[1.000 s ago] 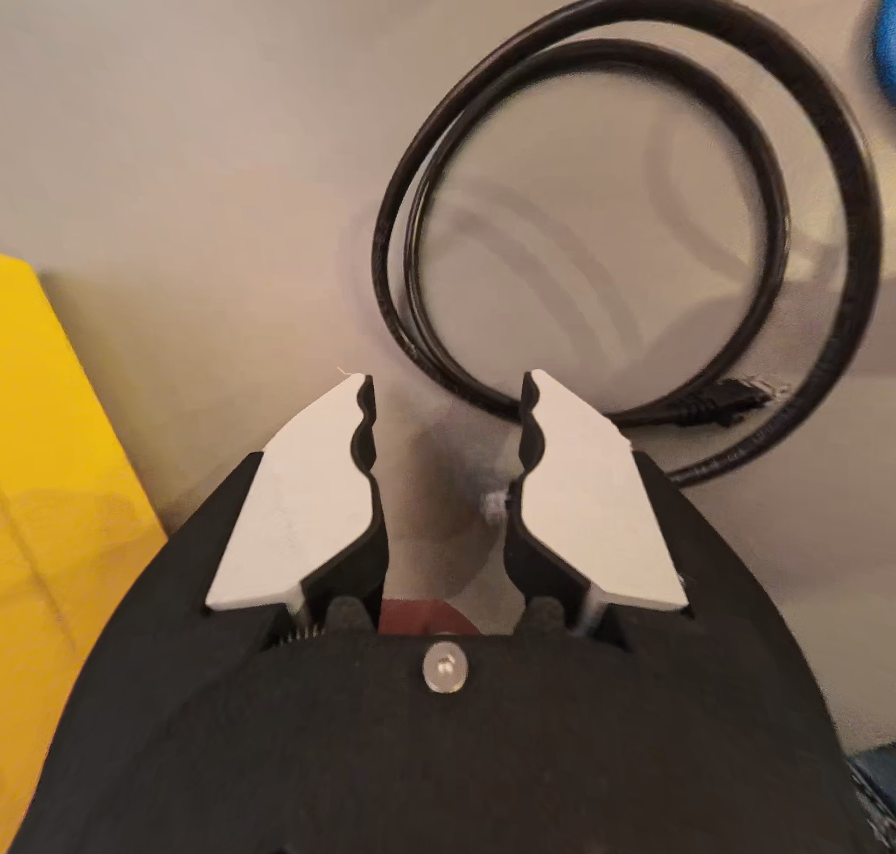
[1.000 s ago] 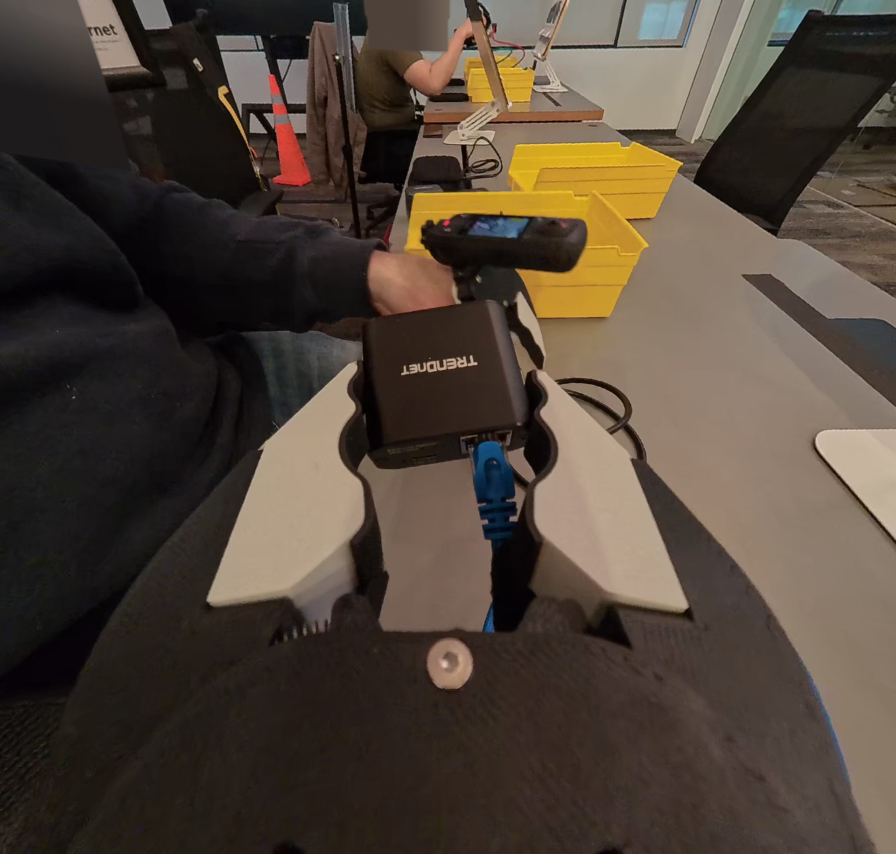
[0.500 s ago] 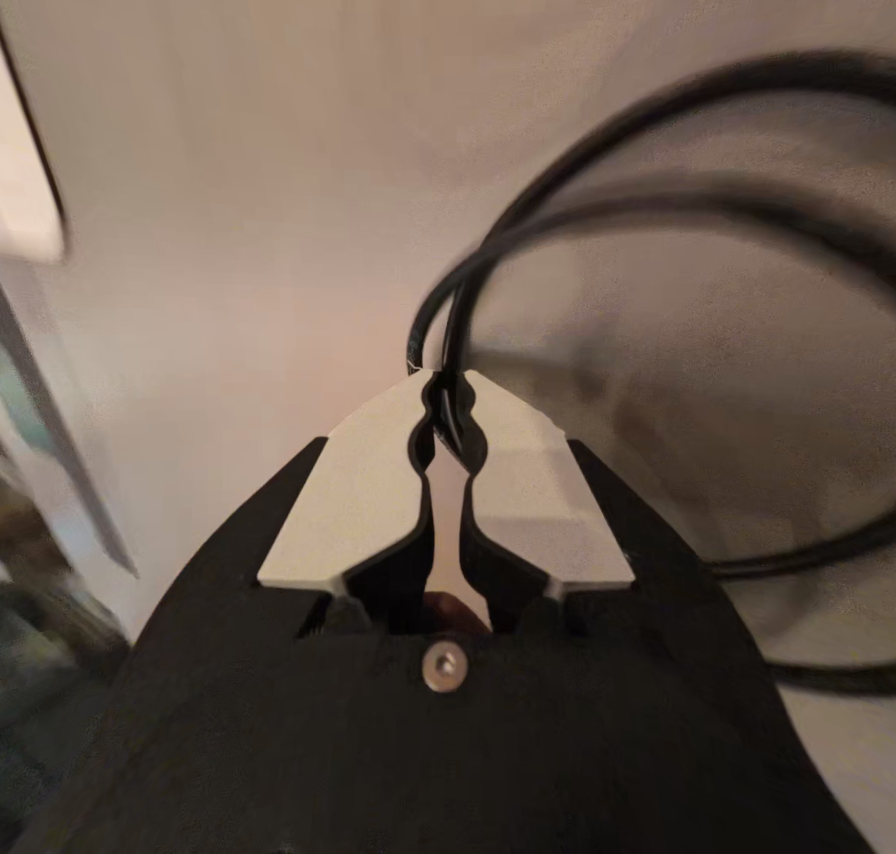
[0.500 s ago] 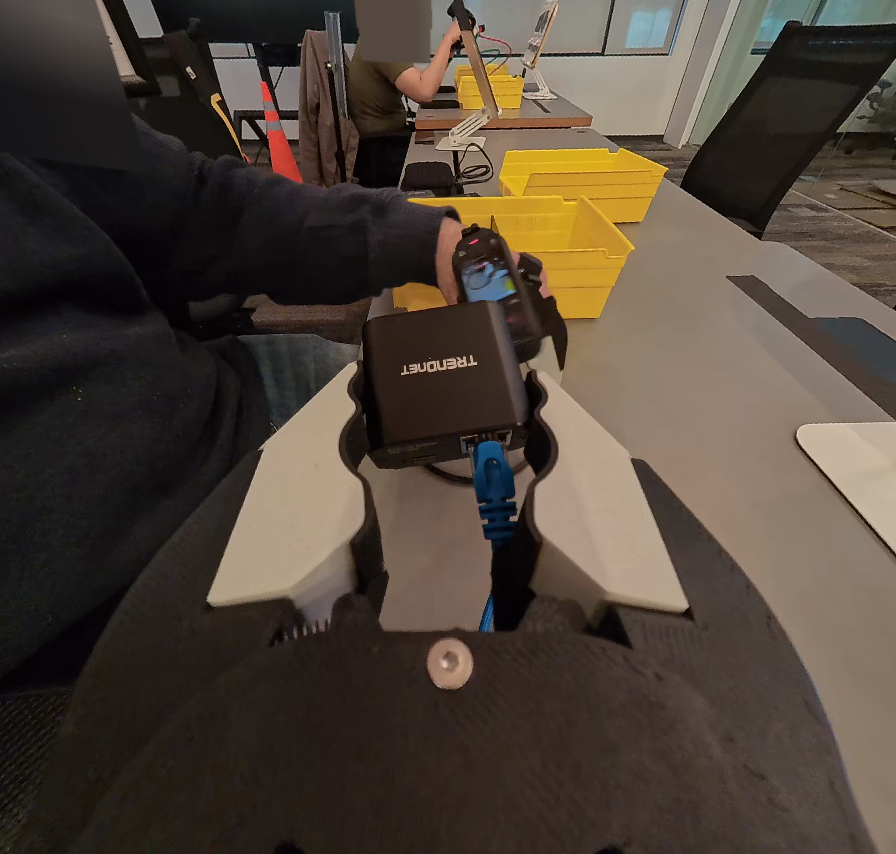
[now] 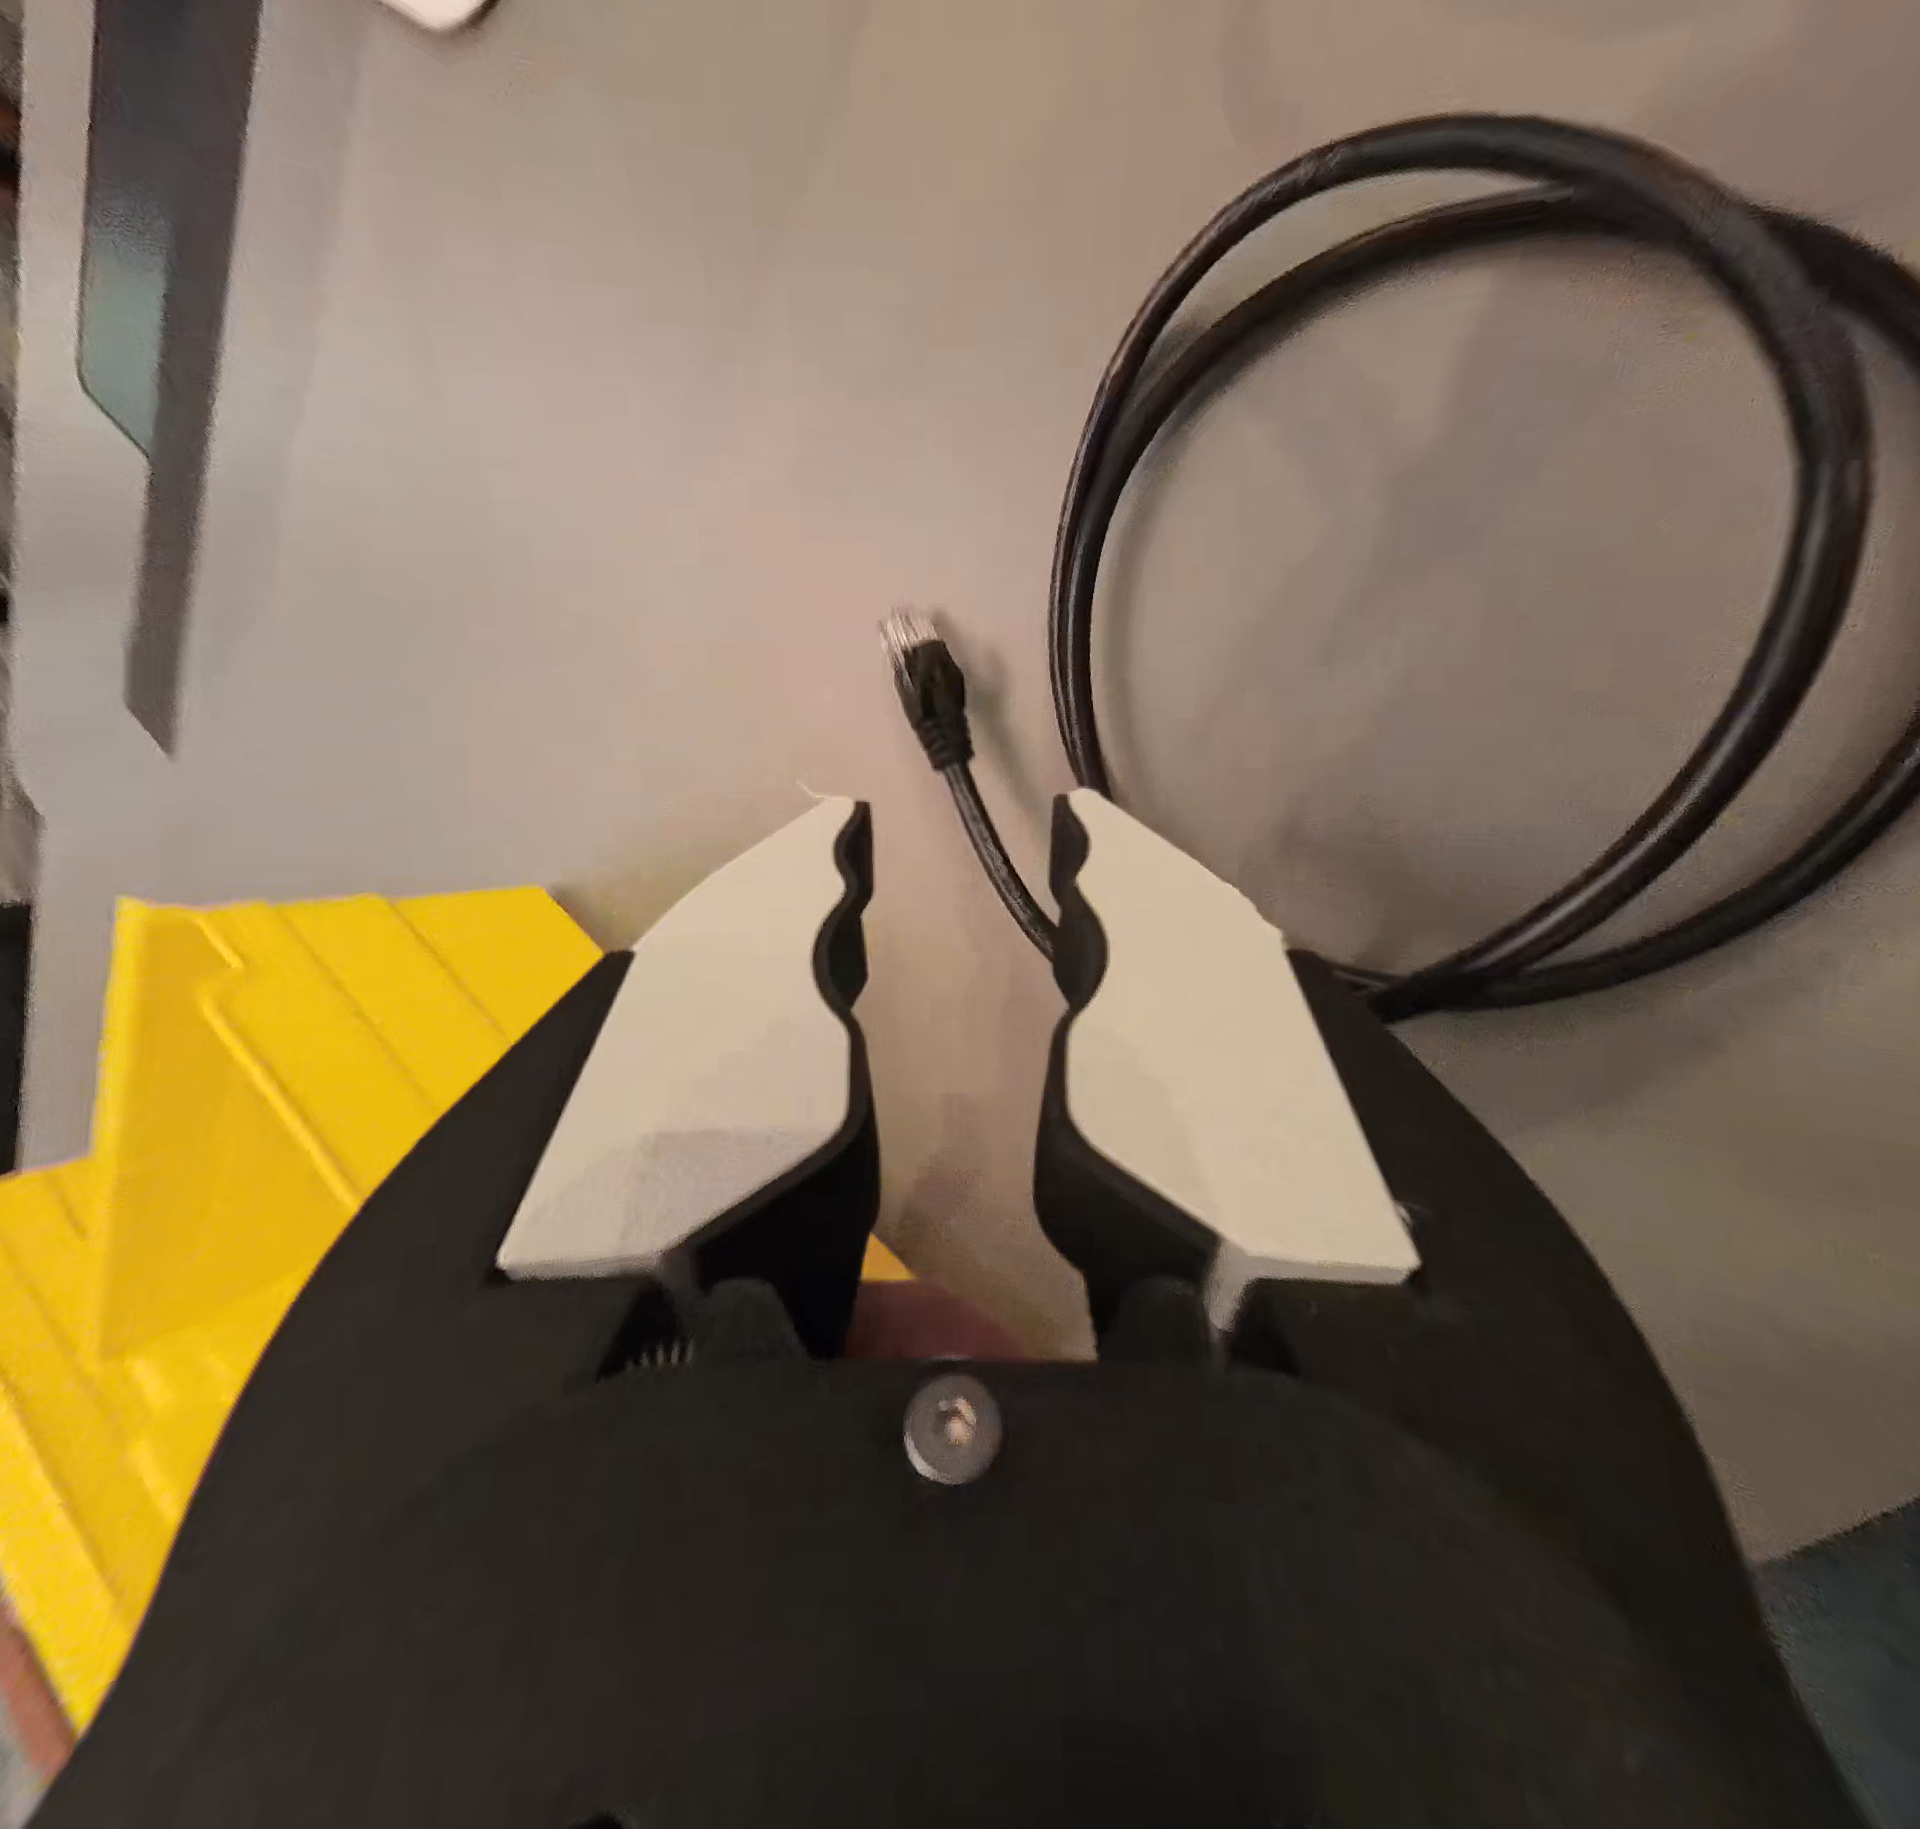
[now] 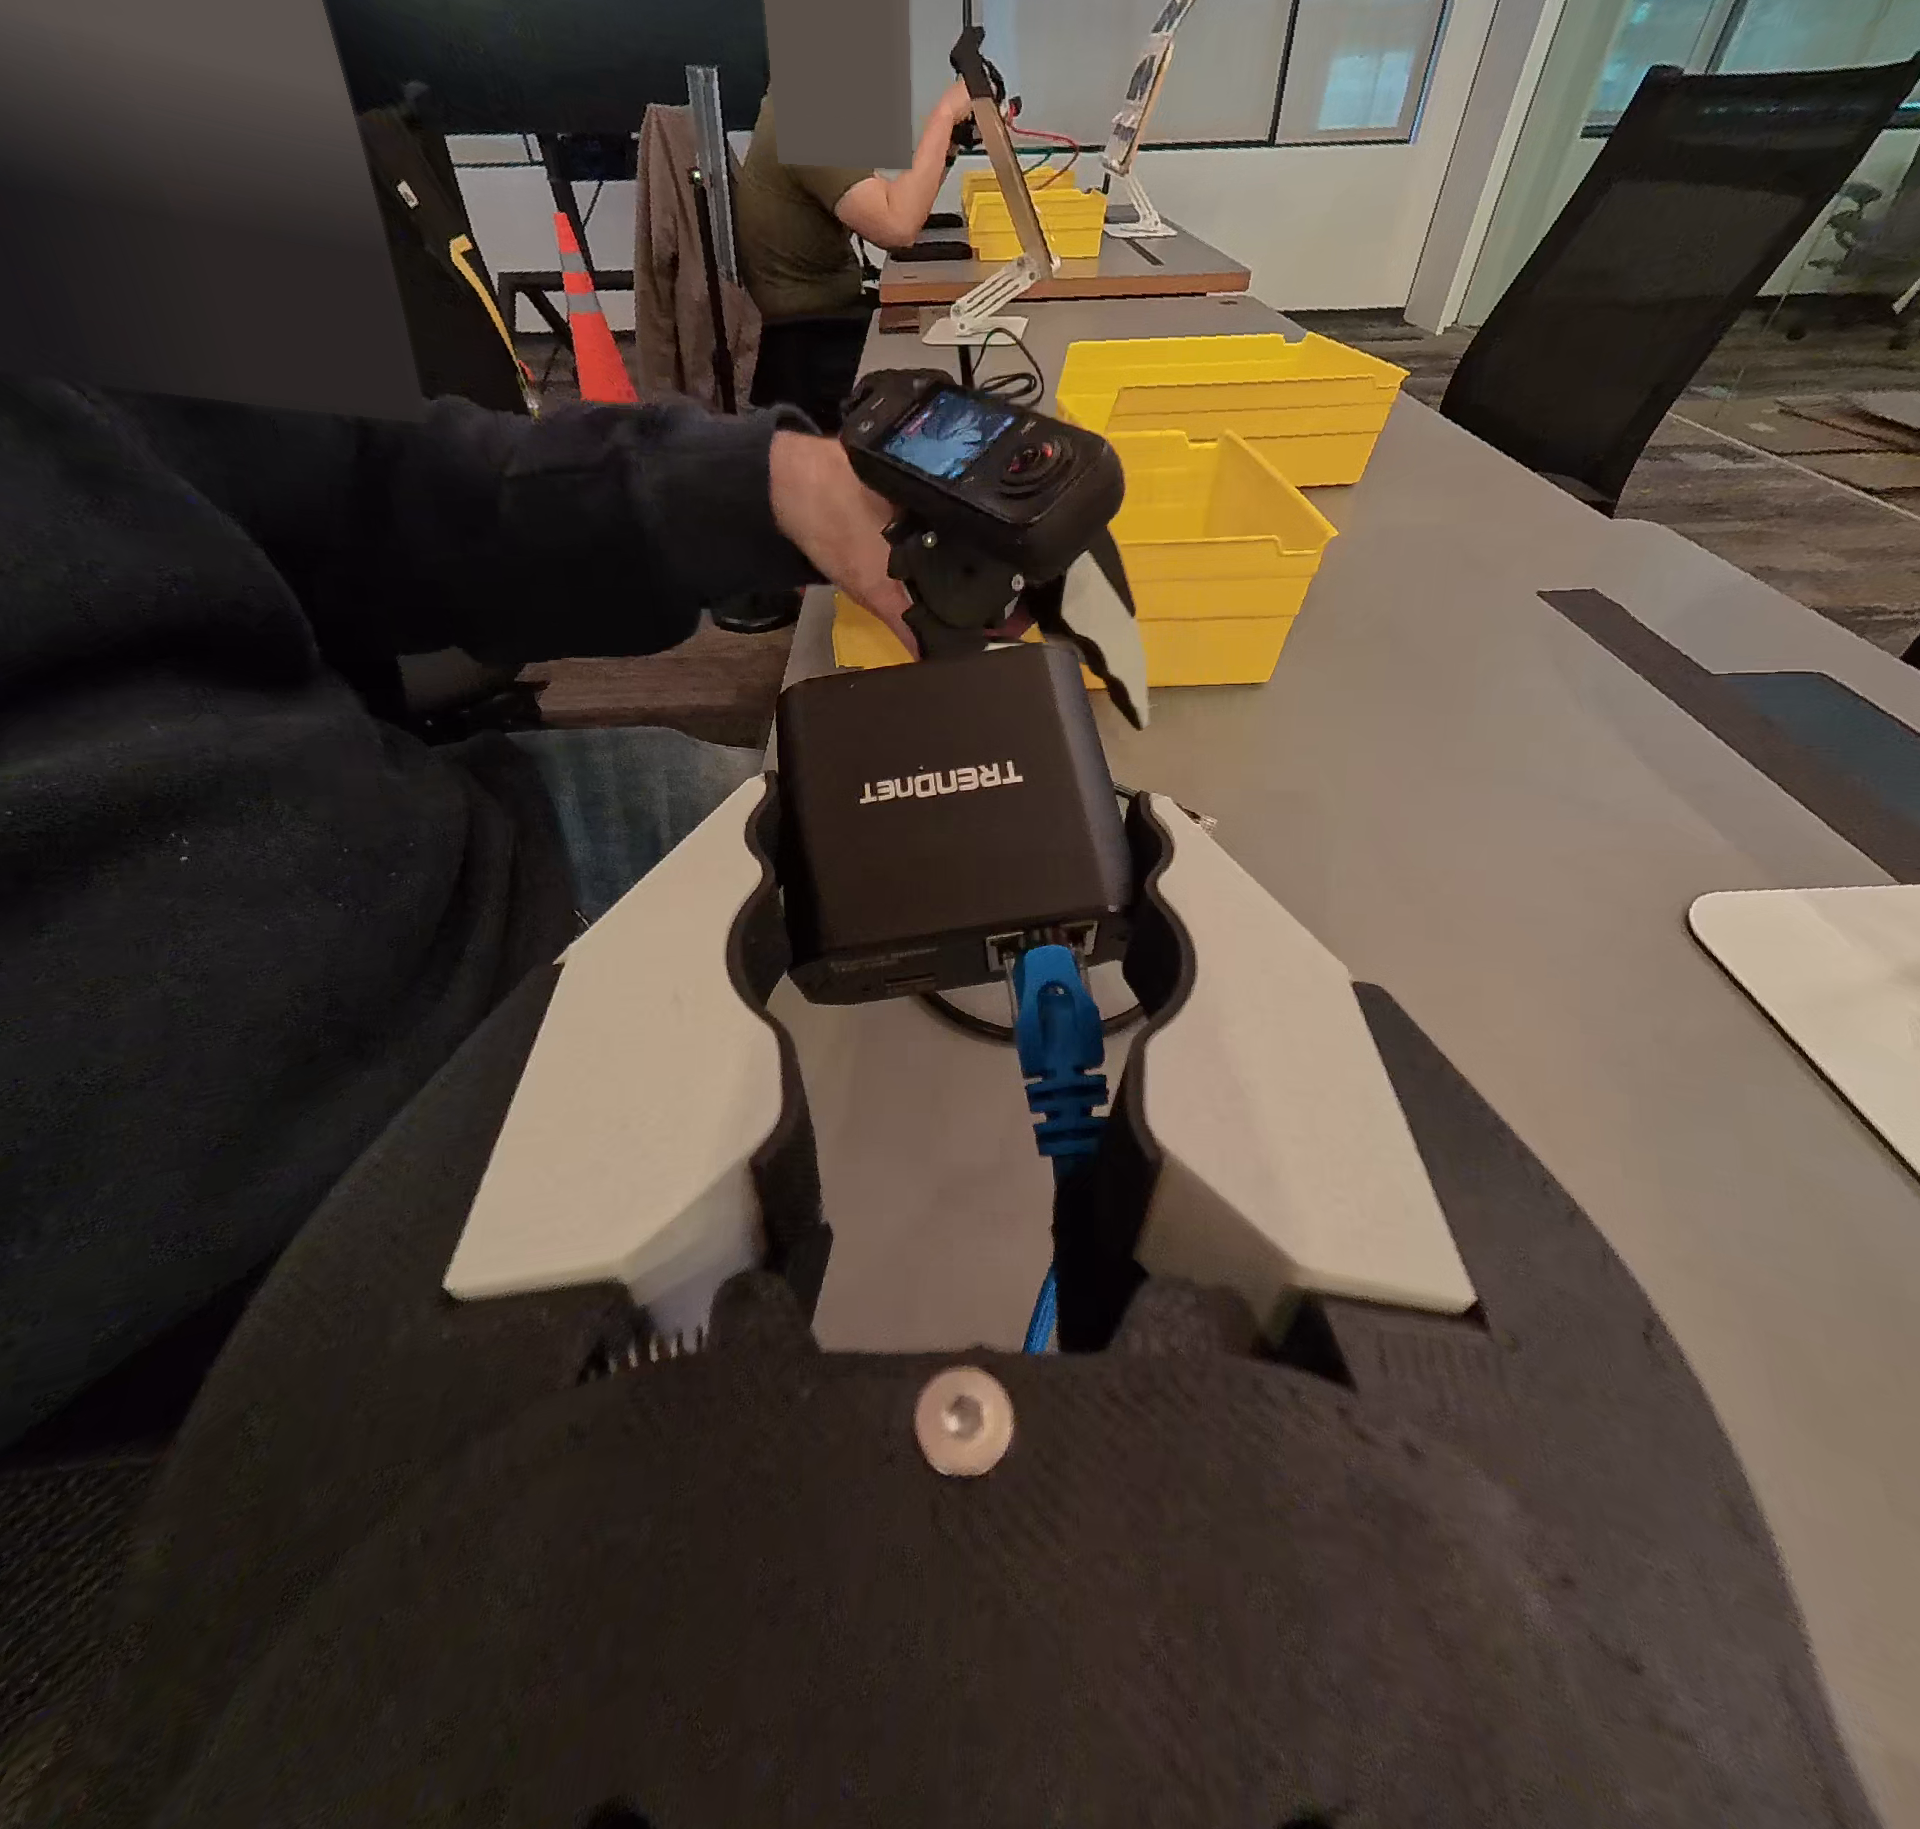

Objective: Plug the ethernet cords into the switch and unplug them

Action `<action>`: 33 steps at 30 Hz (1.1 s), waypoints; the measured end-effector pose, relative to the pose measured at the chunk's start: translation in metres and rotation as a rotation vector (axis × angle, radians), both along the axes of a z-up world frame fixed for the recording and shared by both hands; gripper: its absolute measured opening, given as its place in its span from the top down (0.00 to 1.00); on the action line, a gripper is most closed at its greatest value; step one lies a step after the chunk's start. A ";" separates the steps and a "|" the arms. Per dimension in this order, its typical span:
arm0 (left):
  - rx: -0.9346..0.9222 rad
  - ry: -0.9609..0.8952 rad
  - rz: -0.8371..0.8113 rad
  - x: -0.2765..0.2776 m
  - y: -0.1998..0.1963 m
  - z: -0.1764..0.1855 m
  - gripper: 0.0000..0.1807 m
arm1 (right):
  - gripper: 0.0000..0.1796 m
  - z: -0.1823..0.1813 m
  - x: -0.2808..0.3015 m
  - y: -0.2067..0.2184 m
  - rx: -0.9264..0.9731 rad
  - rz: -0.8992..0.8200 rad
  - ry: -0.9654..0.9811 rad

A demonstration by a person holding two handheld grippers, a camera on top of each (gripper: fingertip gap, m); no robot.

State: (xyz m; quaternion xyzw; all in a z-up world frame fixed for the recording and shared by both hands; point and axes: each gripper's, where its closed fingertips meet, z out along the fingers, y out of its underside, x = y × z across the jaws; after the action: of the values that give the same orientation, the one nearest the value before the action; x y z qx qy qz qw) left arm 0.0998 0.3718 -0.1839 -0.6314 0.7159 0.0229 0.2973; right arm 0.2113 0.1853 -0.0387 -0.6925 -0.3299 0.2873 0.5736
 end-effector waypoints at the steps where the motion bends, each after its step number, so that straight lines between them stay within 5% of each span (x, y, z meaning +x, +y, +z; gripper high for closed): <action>1: -0.008 -0.014 0.046 -0.005 0.002 -0.007 0.84 | 0.65 0.000 -0.001 0.000 0.000 0.002 0.002; 4: 0.075 -0.077 0.155 -0.007 0.025 -0.010 0.87 | 0.65 -0.001 -0.005 0.001 -0.003 0.009 0.001; 7: -0.084 -0.147 0.242 0.001 0.027 -0.022 0.87 | 0.65 -0.001 -0.008 0.000 -0.005 0.010 -0.008; 27: 0.097 -0.081 0.051 0.010 0.028 -0.044 0.95 | 0.65 -0.004 -0.003 0.001 -0.010 0.005 0.012; 33: -0.013 -0.180 0.088 0.022 0.027 -0.045 0.95 | 0.65 -0.003 -0.005 0.001 -0.007 0.007 0.008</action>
State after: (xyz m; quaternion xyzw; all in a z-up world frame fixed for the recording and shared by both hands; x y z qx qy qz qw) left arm 0.1217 0.3986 -0.2286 -0.6635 0.6581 -0.0254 0.3549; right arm 0.2067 0.1863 -0.0414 -0.6922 -0.3290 0.2933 0.5715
